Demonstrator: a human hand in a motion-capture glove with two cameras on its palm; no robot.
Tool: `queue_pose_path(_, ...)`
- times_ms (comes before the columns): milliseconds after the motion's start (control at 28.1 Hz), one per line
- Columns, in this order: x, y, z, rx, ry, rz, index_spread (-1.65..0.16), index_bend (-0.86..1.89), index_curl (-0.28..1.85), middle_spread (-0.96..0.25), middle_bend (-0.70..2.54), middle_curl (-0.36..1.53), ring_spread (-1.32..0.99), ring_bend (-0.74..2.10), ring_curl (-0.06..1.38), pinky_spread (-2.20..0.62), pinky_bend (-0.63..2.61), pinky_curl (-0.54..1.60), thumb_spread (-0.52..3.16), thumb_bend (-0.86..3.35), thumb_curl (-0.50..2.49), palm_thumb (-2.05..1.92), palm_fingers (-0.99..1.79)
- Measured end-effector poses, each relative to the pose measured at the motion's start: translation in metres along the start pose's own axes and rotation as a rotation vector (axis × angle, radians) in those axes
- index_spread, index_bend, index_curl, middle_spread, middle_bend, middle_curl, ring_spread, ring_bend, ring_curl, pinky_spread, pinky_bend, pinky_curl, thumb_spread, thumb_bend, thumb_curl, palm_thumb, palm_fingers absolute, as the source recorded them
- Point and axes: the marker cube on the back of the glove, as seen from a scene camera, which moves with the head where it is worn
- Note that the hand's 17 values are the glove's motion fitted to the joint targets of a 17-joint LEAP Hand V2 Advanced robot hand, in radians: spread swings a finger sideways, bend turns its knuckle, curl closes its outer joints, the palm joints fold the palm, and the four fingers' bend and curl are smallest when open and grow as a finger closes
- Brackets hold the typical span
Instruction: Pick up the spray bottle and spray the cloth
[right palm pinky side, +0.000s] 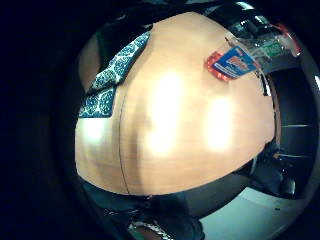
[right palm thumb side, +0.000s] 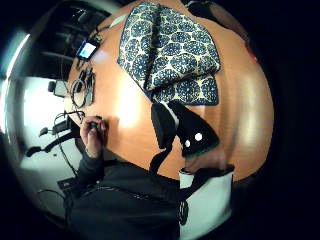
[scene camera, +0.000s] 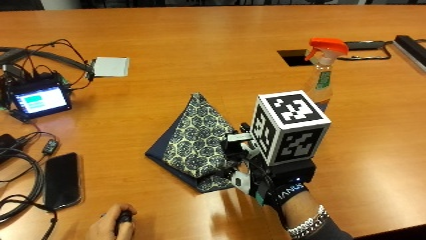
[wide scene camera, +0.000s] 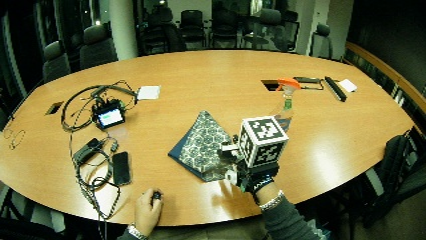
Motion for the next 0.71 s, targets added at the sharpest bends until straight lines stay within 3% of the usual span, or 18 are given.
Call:
queue_pose_path(285,-0.0006,-0.0019,0.0019,-0.024,-0.016,-0.008,-0.36,0.31,0.18,-0.04,0.18,0.1,-0.04,0.26,0.12,0.21,0.33,0.16,0.8,0.23,0.11,0.43,0.38)
queue_pose_path(712,-0.0078,-0.0071,0.0032,-0.028,-0.005,-0.02,-0.42,0.26,0.25,-0.04,0.18,0.17,-0.04,0.26,0.17,0.26,0.3,0.21,1.05,0.18,0.16,0.48,0.37)
